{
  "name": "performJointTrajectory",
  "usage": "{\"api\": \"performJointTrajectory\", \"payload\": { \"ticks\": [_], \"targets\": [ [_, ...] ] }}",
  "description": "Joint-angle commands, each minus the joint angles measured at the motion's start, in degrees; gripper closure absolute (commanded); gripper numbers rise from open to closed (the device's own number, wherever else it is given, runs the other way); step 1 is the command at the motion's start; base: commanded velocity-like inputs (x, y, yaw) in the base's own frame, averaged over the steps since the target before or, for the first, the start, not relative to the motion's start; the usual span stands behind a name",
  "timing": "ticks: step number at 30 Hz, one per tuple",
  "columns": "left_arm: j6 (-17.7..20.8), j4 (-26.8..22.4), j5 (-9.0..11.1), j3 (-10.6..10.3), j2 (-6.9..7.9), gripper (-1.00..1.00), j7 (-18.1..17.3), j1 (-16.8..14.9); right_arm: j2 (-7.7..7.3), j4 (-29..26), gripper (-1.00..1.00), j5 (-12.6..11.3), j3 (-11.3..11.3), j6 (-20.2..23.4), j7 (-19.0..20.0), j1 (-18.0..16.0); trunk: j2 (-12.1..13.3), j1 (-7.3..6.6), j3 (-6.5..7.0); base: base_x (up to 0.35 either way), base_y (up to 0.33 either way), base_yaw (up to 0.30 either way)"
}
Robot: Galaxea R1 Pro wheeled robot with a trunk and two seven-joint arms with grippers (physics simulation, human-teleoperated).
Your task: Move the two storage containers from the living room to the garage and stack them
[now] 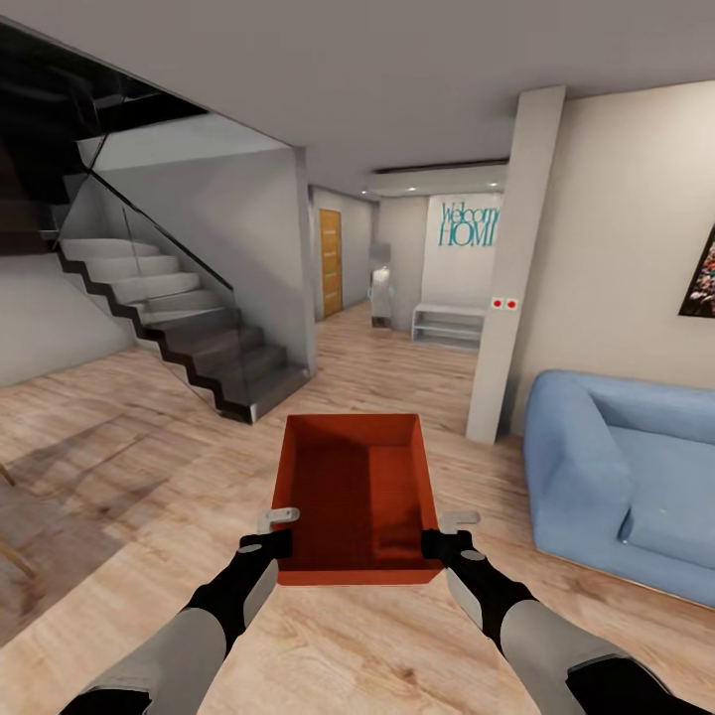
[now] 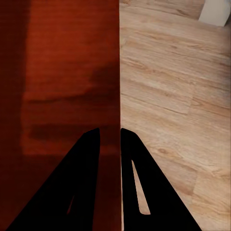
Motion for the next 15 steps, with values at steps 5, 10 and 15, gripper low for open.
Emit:
{"api": "performJointTrajectory", "payload": {
  "ticks": [5,10,15],
  "targets": [
    [0.3,-0.4,-1.1,0.9,1.89,1.00,2.5,0.0,-0.06,0.2,1.00,-0.7,-0.8,-0.2,-0.5,0.0,0.0,0.05,-0.01,0.321,0.000,0.000],
    [0.3,-0.4,-1.1,0.9,1.89,1.00,2.5,0.0,-0.06,0.2,1.00,-0.7,-0.8,-0.2,-0.5,0.0,0.0,0.05,-0.01,0.321,0.000,0.000],
    [0.3,-0.4,-1.1,0.9,1.89,1.00,2.5,0.0,-0.06,0.2,1.00,-0.7,-0.8,-0.2,-0.5,0.0,0.0,0.05,-0.01,0.321,0.000,0.000]
  ]
}}
